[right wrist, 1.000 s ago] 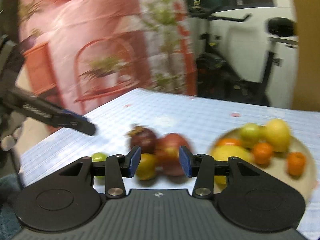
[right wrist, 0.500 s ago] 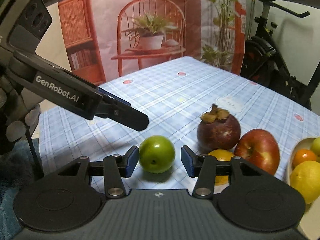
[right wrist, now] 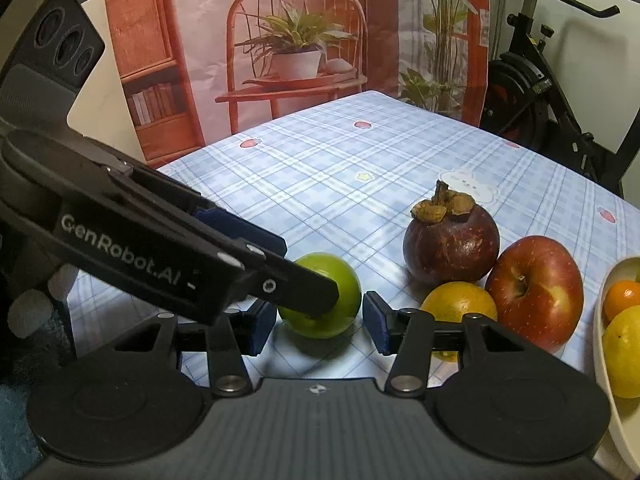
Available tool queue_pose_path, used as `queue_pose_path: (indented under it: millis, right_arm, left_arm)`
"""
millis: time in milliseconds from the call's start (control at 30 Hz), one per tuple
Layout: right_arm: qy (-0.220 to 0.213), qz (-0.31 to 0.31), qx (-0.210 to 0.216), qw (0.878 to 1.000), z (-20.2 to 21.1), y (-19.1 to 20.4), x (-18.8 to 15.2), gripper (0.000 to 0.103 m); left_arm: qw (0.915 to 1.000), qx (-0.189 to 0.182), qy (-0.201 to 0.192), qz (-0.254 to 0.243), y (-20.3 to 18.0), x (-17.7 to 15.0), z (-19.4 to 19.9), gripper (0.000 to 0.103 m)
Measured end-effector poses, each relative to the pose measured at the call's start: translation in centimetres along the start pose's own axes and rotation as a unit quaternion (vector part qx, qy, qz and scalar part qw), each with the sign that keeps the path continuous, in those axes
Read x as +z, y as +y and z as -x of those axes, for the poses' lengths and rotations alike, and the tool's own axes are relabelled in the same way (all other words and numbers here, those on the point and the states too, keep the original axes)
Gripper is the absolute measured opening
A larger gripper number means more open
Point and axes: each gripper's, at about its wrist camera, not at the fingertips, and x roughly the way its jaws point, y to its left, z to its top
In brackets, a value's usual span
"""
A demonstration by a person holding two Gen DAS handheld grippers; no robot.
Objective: Organize fruits
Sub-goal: 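Move the left gripper down to the green apple on the table, then grasp the green apple with the left gripper, then place the green apple on the plate and open the left gripper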
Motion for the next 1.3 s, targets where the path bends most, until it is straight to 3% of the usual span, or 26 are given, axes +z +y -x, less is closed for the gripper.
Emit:
queue_pose_path:
  millis: [133,567,800,1133,1300]
  right_arm:
    - [-0.003,-0.008,0.002,1.000,0.1,-0.2,-0.1,0.048]
    - [-0.042,-0.022,-0.015,0.999,3.4,0.3,-1.7,0.048]
    - [-0.072,-0.056,-0.033,0.995,6.3,-1.5,-2.7,0.048]
    - [-0.112,-0.128,-0.075,0.983,11.2,-5.5,-4.2,0.048]
    - [-0.129,-0.172,-0.107,0.971,13.3,-8.5,-5.5,0.048]
  left_arm:
    - [0.9999,-0.008,-0.001,-0.008,-0.5,-0.2,0.0,0.046]
    - [0.9983,0.003,-0.020,-0.055,-4.6,-1.2,1.5,0.046]
    - [0.9973,-0.012,-0.025,-0.068,-7.2,-0.2,1.4,0.046]
    - [0.9920,-0.028,-0.012,-0.123,-12.8,1.9,-0.9,0.046]
    - [0.9889,-0.049,-0.002,-0.140,-15.5,3.1,-3.8,0.046]
